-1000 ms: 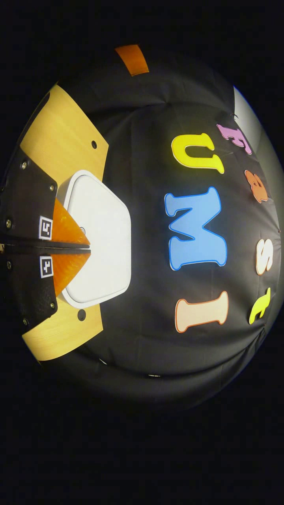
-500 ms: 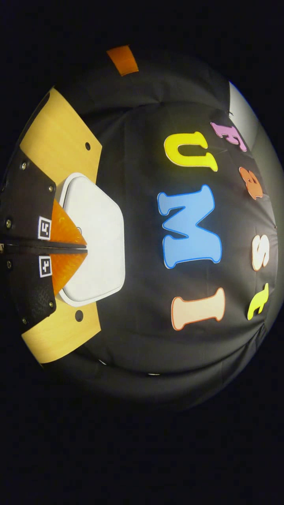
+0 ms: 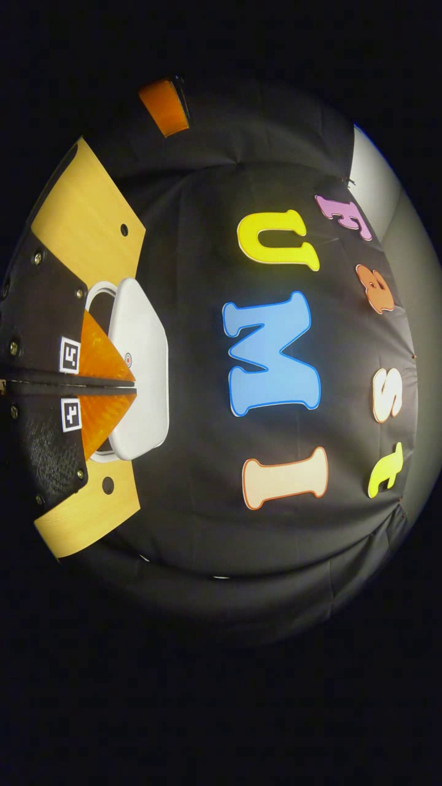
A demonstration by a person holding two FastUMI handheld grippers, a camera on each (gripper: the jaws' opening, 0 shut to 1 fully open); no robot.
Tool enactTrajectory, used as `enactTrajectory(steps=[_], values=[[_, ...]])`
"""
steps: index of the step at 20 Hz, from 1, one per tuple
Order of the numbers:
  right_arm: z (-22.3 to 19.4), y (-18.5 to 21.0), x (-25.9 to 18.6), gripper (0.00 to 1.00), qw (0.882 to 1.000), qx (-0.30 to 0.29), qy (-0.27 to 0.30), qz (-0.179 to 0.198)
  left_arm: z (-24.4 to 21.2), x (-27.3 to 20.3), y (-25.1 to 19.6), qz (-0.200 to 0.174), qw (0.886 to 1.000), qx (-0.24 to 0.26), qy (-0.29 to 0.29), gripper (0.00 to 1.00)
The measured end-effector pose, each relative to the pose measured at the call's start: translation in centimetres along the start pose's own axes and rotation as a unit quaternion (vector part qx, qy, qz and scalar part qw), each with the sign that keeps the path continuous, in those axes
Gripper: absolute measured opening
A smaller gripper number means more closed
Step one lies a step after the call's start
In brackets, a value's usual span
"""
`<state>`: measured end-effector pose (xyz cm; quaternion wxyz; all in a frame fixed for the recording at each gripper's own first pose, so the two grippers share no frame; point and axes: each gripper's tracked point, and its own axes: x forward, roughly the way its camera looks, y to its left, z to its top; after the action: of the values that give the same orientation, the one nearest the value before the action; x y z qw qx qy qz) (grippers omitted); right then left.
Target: Press the lid of the desktop garbage bin to open it, pick up the crumpled paper on the desktop and throw it into the bin, then pick up the pop can on the desktop and drop it into the bin, and finally close the garbage bin lid.
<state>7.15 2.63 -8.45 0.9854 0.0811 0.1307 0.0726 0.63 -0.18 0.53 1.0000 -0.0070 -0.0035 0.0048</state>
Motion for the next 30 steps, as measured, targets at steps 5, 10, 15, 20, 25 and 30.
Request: enactTrajectory(steps=[5,10,15,20,25,30], values=[[1.0,-0.3,-1.0,0.01,1.0,0.005,-0.01,-0.004,0.1,-0.1,-0.6,-0.006,1.0,0.0,-0.001,0.95],[1.8,-0.2,-1.6,0.01,1.0,0.006,-0.018,-0.005,-0.1,-0.1,-0.7,-0.008,1.0,-0.001,0.0,0.95],[3.0,0.1,-2.1,0.01,1.0,0.003,-0.03,-0.003,-0.3,0.1,-0.8,-0.01,1.0,-0.004,0.003,0.95],[3.3,0.5,-2.5,0.03,0.999,-0.004,-0.039,0.001,-0.6,0.6,-0.8,-0.013,1.0,-0.005,0.007,0.95],[4.4,1.1,-3.2,0.29,0.998,-0.015,-0.055,0.006,-1.1,1.1,-1.2,-0.02,1.0,-0.005,0.012,0.95],[5.3,1.4,-3.6,0.69,0.997,-0.018,-0.07,0.006,-1.3,1.4,-1.5,-0.028,0.999,-0.005,0.014,0.94]])
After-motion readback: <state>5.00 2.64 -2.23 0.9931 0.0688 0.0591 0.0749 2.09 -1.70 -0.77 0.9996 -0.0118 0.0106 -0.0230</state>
